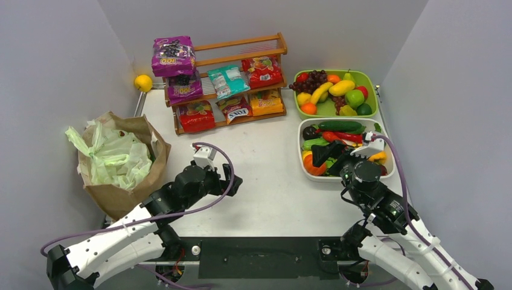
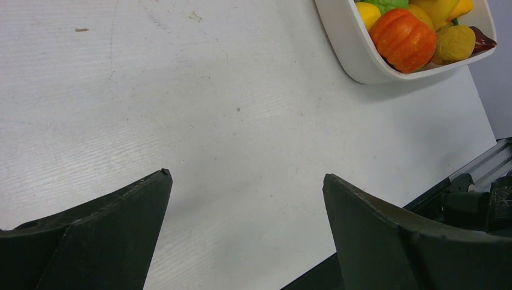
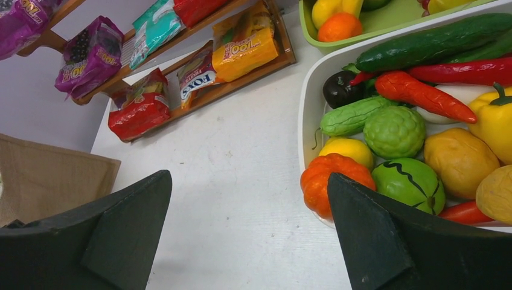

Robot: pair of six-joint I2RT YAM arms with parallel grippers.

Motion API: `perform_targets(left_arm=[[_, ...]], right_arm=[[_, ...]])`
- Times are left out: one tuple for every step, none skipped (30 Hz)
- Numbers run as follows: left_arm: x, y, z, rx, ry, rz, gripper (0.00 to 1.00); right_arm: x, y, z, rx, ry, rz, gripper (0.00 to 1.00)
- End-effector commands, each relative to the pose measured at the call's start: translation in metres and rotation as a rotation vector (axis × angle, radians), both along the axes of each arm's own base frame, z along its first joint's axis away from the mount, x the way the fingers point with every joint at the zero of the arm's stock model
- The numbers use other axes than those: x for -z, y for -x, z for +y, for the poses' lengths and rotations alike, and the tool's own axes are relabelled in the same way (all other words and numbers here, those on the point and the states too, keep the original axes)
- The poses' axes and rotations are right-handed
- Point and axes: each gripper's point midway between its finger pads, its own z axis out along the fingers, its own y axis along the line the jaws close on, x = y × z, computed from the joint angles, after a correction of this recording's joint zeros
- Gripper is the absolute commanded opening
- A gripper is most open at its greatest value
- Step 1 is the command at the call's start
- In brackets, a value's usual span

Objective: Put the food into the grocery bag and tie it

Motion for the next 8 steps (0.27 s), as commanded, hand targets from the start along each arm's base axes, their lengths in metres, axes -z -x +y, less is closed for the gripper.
perform_targets(left_arm=[[-0.0122, -0.0026, -0.0024, -0.018, 0.051, -0.027, 0.97], [-0.0120, -0.0025, -0.0024, -0.020, 0.053, -0.025, 0.97], [-0.0121, -0.0025, -0.0026, -0.020, 0.056, -0.025, 0.97], [-0.0116, -0.0024, -0.0027, -0.021, 0.058, -0.022, 0.97], [-0.0116, -0.0024, -0.0032, -0.021, 0.060, -0.023, 0.97], [-0.0117, -0.0024, -0.0031, -0.022, 0.061, -0.023, 0.97], [-0.0111, -0.0025, -0.0032, -0.022, 0.061, -0.022, 0.97], [-0.0109, -0.0024, -0.0034, -0.022, 0.062, -0.021, 0.97]], right_arm=[[-0.0057, -0.0064, -0.0005, 0.029, -0.026, -0.023, 0.97], [-0.0053, -0.0068, -0.0001, 0.028, -0.021, -0.024, 0.97], [-0.0048, -0.0071, 0.0001, 0.029, -0.021, -0.027, 0.97], [-0.0051, -0.0073, -0.0004, 0.032, -0.023, -0.029, 0.97], [-0.0049, -0.0077, -0.0016, 0.040, -0.023, -0.030, 0.98], [-0.0049, -0.0077, -0.0021, 0.043, -0.024, -0.029, 0.98], [-0.0056, -0.0077, -0.0028, 0.045, -0.022, -0.028, 0.98], [-0.0070, -0.0075, -0.0031, 0.046, -0.022, -0.029, 0.98]])
